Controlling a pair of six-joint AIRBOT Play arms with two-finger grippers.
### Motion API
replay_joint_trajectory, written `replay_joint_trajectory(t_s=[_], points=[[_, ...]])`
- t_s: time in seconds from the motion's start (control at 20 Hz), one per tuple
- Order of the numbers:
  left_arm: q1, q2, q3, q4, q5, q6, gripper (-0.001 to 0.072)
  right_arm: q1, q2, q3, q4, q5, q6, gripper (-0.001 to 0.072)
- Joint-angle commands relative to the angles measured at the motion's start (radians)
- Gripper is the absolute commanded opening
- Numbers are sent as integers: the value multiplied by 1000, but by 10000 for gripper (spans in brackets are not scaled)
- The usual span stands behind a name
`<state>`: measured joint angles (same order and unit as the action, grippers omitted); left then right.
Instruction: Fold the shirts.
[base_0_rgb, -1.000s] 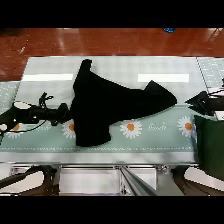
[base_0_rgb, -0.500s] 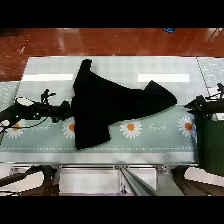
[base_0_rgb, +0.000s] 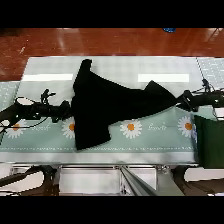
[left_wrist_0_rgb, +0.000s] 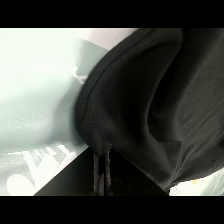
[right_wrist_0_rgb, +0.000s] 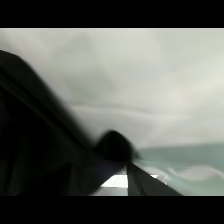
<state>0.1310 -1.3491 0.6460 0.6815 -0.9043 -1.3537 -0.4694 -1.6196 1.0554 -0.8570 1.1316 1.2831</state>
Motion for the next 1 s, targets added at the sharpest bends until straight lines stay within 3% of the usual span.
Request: replay_joint_trajectory(t_s=[0.0, 0.05, 0.1, 0.3, 0.5, 0.65, 0.95], points=[[-1, 0, 1, -1, -2, 0, 21, 78, -69, 66, -12, -46, 54, 378], [-1, 0, 1, -1, -2, 0, 21, 94, -75, 80, -12, -48, 56, 252], [0, 0, 2, -1, -10, 0, 21, 106, -75, 94, -12, -31, 29, 26], [13, 40, 44, -3, -29, 10, 21, 118, -41, 237, -19, 155, -9, 27], [66, 193, 309, -167, -45, 106, 21, 117, 137, 465, -17, 163, 7, 26], [109, 279, 625, -200, -46, 115, 21, 117, 288, 654, -72, 138, 21, 26], [149, 410, 1167, 72, -66, 31, 20, 116, 656, 730, -141, 126, 64, 27]])
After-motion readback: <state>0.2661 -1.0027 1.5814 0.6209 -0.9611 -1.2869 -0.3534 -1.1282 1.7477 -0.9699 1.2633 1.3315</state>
